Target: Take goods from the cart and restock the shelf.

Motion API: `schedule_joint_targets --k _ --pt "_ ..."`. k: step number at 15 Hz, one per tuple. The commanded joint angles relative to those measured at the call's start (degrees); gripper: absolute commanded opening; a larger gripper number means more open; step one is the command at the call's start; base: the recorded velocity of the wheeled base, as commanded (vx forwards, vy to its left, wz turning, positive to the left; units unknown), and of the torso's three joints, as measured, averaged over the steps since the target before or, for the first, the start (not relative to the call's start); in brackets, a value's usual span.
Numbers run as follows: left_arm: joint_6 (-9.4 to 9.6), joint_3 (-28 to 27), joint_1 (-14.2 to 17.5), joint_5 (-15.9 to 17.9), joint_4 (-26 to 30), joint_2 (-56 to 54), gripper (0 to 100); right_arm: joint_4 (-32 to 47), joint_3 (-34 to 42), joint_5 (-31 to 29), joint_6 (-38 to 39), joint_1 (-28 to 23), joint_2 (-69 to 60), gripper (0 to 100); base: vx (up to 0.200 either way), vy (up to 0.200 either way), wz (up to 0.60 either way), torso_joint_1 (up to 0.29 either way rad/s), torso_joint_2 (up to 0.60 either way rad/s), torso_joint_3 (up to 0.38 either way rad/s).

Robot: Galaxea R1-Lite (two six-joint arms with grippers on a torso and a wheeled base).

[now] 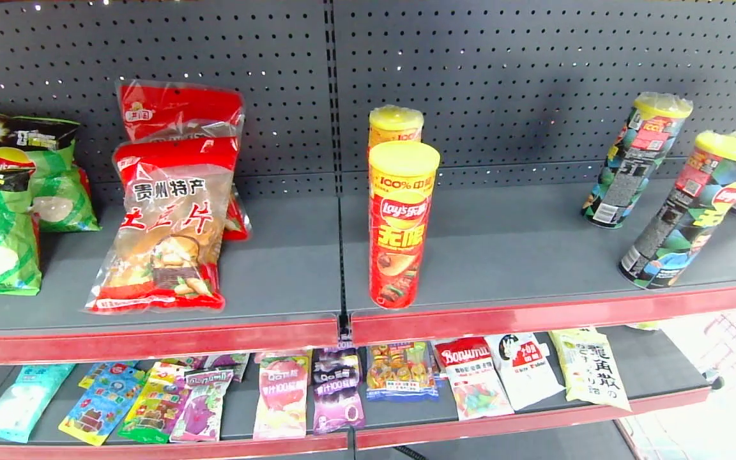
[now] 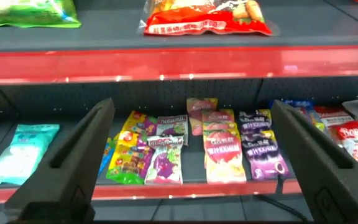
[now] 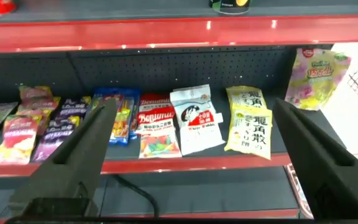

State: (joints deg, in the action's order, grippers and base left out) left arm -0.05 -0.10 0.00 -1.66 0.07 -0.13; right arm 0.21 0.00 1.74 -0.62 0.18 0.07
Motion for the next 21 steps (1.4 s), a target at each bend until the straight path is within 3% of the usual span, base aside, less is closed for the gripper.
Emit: schedule_joint_targets --k 1,21 --pt "-0.04 0.0 0.0 0.0 0.0 0.1 100 0.1 0.0 0.0 0.0 0.0 0.0 100 0.000 0.000 0.00 0.000 0.00 0.000" --pt "-0.04 0.0 0.0 0.0 0.0 0.1 100 0.1 0.0 -1.5 0.2 -0.1 0.0 100 0.000 -0.200 0.00 0.004 0.00 0.002"
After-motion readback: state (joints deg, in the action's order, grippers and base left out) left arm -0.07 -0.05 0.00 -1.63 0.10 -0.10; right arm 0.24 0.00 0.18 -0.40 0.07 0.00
